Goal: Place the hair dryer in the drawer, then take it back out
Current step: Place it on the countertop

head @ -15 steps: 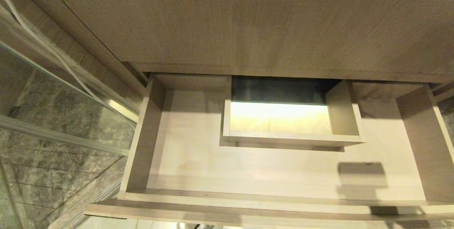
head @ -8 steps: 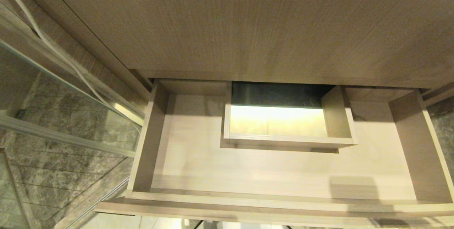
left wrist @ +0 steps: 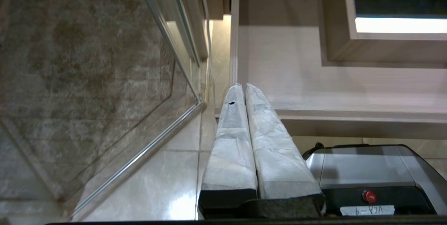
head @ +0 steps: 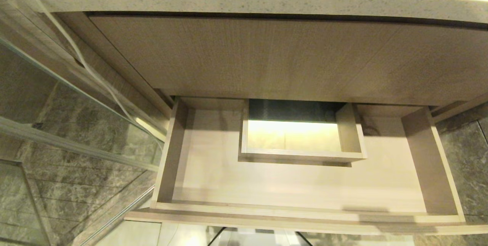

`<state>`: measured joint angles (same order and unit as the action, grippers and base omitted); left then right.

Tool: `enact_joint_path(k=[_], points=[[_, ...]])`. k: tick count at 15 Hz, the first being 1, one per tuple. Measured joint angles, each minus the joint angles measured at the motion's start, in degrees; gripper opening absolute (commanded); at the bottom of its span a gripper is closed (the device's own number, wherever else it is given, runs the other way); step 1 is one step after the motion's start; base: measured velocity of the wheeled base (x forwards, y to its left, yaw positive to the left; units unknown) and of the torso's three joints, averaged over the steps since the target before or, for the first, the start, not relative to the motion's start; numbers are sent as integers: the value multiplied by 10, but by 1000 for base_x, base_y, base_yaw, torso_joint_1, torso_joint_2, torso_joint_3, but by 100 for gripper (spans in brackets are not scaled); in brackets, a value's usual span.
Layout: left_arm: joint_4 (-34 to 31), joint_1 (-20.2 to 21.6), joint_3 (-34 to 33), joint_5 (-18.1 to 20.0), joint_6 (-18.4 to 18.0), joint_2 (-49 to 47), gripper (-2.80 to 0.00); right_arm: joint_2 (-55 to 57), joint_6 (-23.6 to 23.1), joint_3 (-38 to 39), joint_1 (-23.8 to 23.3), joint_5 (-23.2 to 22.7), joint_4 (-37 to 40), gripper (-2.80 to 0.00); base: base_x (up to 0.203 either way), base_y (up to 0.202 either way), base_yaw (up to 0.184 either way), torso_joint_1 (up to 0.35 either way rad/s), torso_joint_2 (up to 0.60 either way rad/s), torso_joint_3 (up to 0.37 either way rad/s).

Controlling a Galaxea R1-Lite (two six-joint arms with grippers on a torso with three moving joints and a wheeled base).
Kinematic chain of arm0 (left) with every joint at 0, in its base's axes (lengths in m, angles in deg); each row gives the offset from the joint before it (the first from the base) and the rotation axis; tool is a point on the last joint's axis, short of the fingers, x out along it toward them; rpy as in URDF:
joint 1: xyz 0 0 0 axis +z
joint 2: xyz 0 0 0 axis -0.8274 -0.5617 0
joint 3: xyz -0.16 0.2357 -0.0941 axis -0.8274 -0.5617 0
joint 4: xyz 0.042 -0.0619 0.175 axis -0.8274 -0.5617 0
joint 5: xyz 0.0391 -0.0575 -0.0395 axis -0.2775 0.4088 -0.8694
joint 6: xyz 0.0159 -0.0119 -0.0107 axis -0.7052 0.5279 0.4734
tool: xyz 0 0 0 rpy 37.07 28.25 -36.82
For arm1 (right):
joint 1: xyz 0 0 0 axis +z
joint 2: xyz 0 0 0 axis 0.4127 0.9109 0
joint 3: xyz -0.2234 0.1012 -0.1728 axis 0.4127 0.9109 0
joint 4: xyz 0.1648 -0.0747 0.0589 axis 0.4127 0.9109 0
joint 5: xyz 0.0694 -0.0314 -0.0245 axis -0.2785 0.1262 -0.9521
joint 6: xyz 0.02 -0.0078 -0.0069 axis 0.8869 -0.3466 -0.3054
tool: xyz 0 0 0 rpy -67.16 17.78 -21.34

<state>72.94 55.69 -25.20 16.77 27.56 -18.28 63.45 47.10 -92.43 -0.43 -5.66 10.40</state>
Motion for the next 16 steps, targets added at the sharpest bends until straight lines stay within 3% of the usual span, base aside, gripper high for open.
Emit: enact_joint_path(k=[10, 16], points=[[0, 0, 0, 0, 0, 0, -280, 7, 0, -7, 0, -1, -11, -280, 0, 0, 0, 310, -551, -259], [0, 0, 0, 0, 0, 0, -280, 72, 0, -59, 0, -1, -13, -280, 0, 0, 0, 246, -473, -224]])
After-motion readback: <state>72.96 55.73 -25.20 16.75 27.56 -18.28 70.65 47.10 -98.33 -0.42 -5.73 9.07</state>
